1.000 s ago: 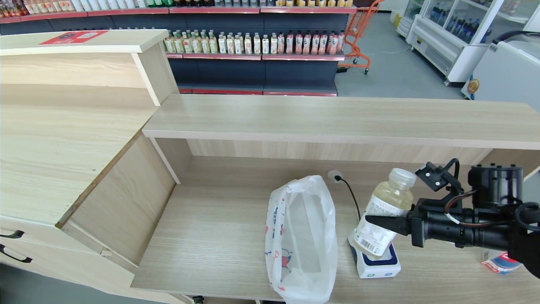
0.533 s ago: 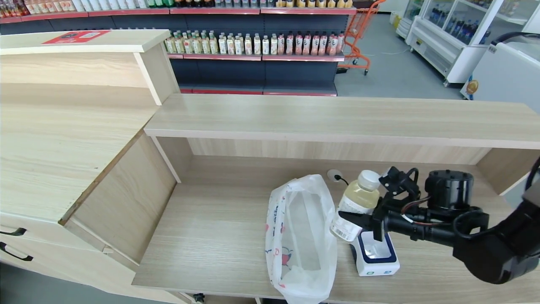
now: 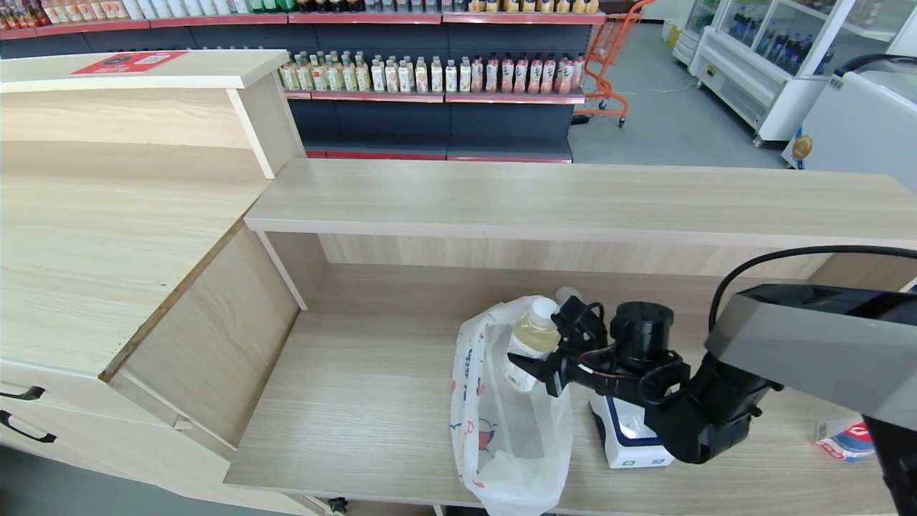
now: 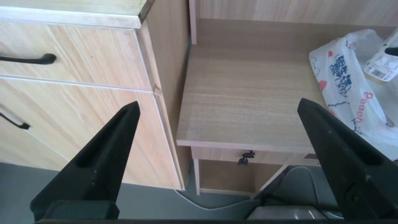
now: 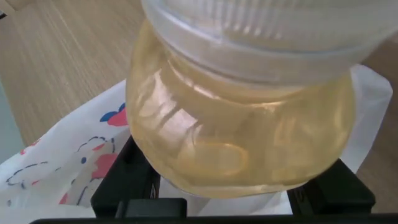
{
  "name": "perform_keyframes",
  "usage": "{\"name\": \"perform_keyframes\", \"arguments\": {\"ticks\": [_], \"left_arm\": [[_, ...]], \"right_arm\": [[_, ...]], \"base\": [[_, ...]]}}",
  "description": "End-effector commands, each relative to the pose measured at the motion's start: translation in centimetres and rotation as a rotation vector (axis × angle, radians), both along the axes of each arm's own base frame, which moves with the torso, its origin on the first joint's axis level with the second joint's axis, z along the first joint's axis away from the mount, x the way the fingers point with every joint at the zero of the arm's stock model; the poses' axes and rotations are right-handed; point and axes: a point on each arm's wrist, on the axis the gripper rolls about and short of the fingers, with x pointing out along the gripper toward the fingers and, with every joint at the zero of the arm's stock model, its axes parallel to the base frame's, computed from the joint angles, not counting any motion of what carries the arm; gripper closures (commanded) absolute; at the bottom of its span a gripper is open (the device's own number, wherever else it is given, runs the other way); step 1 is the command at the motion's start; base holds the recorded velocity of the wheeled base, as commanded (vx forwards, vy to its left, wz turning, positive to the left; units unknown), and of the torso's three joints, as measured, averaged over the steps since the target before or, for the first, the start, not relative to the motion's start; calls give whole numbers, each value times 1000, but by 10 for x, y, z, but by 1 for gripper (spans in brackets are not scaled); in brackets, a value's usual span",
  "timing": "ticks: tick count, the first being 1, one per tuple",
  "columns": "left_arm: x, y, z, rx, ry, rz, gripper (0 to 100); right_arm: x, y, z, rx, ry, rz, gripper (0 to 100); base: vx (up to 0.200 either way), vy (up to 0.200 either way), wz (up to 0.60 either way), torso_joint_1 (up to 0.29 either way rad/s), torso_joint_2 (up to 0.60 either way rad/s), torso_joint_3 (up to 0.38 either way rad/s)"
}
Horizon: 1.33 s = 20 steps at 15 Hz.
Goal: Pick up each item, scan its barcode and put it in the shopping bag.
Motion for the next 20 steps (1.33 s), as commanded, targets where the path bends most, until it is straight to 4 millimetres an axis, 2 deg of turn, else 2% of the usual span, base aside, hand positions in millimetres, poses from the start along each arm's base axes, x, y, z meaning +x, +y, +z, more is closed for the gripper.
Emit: {"name": "perform_keyframes", "arguments": {"ticks": [1,8,9,11,12,14,15,16,17,19,20], "left_arm": [[0,0,0,2,1,0,0],[0,0,0,0,-1,0,0],[0,0,0,0,-1,0,0],[0,0,0,0,1,2,0],[0,0,0,0,1,0,0],[0,0,0,2,1,0,0],[0,0,0,0,1,2,0],[0,0,0,0,1,0,0],[0,0,0,0,1,2,0],[0,0,0,0,1,0,0],[0,0,0,0,-1,0,0]], "right_arm": [[17,16,-26,-37,-32,9,100],[27,27,-59,-87,-109,17,100],[27,26,-61,-89,-108,16,0],[26,26,-57,-85,-118,13,0],[24,24,-45,-72,-112,11,0],[7,17,-12,27,-37,-10,0],[-7,8,12,92,22,-28,0],[-17,-5,27,122,90,-60,0],[-25,-28,39,129,160,-119,0],[-32,-62,53,127,220,-212,0],[-43,-87,72,167,236,-280,0]], "base": [[0,0,0,0,0,0],[0,0,0,0,0,0],[0,0,0,0,0,0],[0,0,0,0,0,0],[0,0,0,0,0,0],[0,0,0,0,0,0],[0,0,0,0,0,0],[0,0,0,0,0,0],[0,0,0,0,0,0],[0,0,0,0,0,0],[0,0,0,0,0,0]]}}
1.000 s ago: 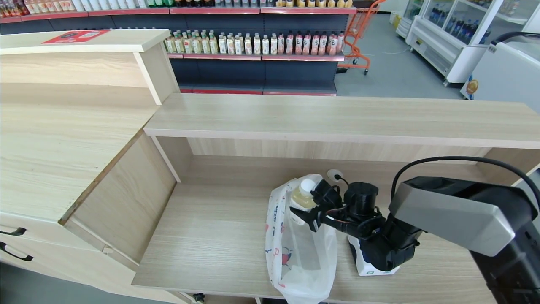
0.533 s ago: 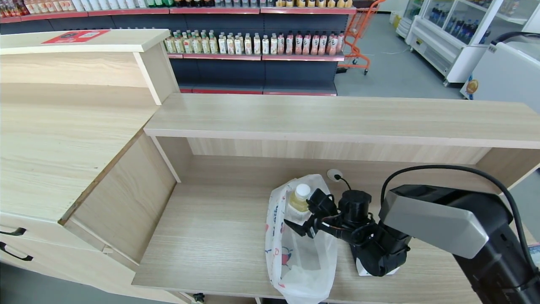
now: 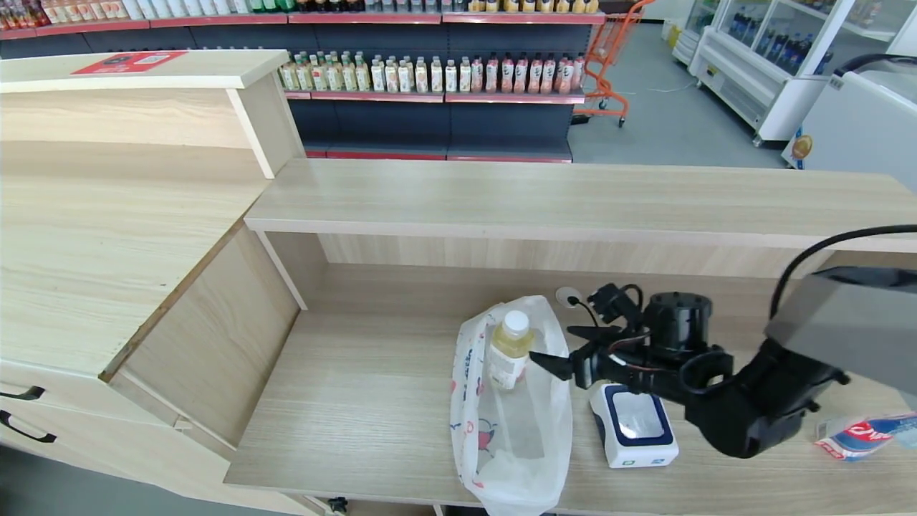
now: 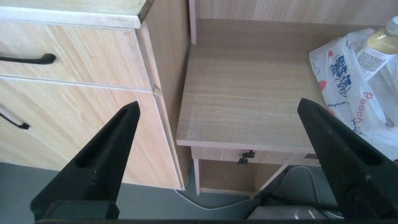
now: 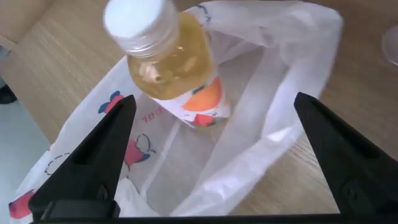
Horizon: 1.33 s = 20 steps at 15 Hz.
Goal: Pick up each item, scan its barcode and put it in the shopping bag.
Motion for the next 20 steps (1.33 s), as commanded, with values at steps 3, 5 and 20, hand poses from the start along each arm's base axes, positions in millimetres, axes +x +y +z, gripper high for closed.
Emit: {"name": "perform_keyframes", "arguments": {"ticks": [3,5,20], "left_arm": [[0,0,0,0,0,1,0],[0,0,0,0,0,1,0],[0,0,0,0,0,0,0]], "right_arm": [[-67,-73,84,162,42,-221,0],[-80,-91,86,157,81,-282,0],[-95,-124,74,167,125,-387,0]], "base": [[0,0,0,0,0,0],[0,0,0,0,0,0],[-80,0,0,1,2,2]]}}
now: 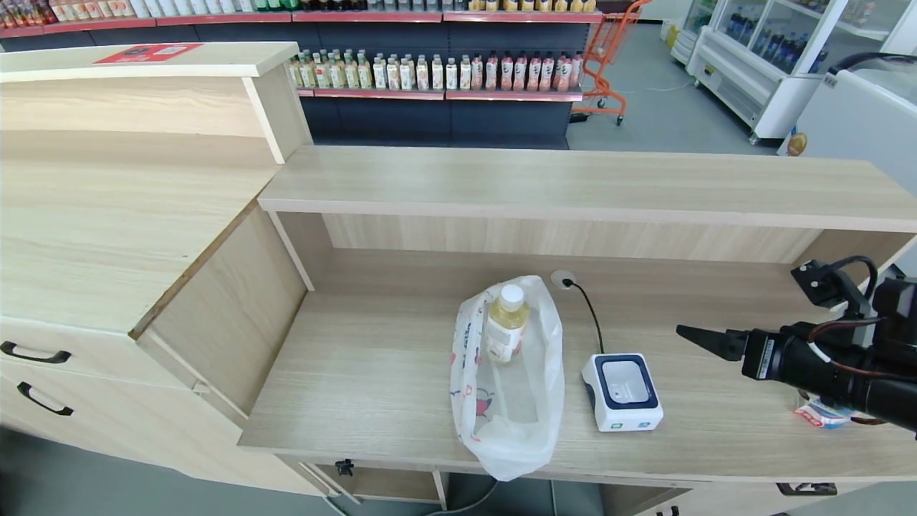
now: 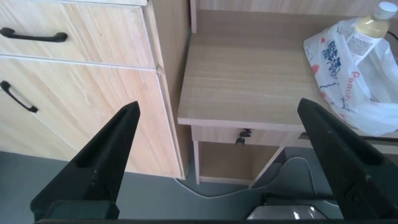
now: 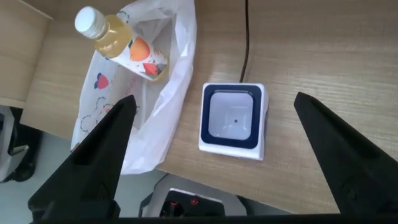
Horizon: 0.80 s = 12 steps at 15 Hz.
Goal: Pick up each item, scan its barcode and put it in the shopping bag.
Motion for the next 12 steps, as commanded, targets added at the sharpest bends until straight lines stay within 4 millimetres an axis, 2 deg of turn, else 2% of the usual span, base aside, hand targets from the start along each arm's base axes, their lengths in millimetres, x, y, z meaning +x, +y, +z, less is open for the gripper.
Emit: {"name": "perform_keyframes", "arguments": {"ticks": [1,3,8,12], "left_arm": [[0,0,0,-1,-1,0,0],[0,0,0,-2,1,0,0],[0,0,0,6,-1,0,0],[0,0,0,4,1,0,0]], "right_arm": [[-2,-1,2,0,-9,-5,0],[-4,-4,2,1,-6,-20,0],[-12,-17,8,57,-7,-96,0],[-32,-19,18,124,20,-137,0]], "base": [[0,0,0,0,0,0],[0,0,0,0,0,0],[0,-200,0,10,3,2],[0,-200,0,4,6,2]]}}
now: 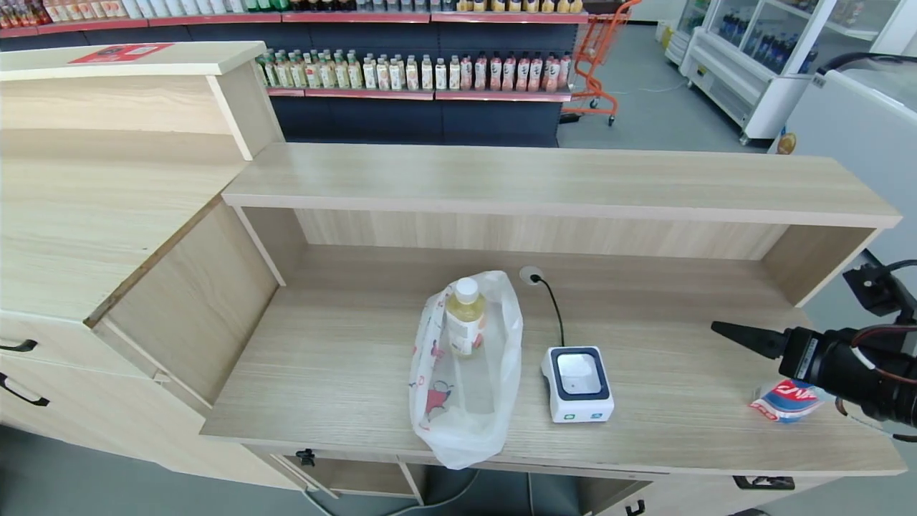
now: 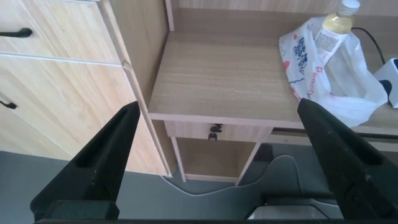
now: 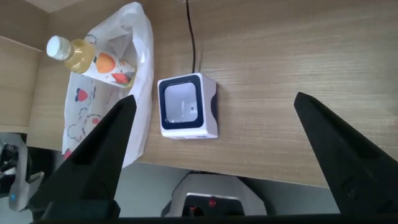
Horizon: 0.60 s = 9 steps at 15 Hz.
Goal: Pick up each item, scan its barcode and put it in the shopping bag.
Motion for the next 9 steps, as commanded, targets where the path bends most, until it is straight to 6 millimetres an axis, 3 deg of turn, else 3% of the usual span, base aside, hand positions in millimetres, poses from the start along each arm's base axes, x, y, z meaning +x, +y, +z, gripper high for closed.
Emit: {"name": "perform_keyframes", "arguments": {"ticks": [1,9], "left_arm": [[0,0,0,0,0,0,0],[0,0,0,1,0,0,0]], "right_arm": [[-11,1,11,17,-20,-11,0],[-22,-5,13,60,19,-63,0]], "base": [[0,-200,0,-2,2,-2],[0,-200,0,1,2,2]]}}
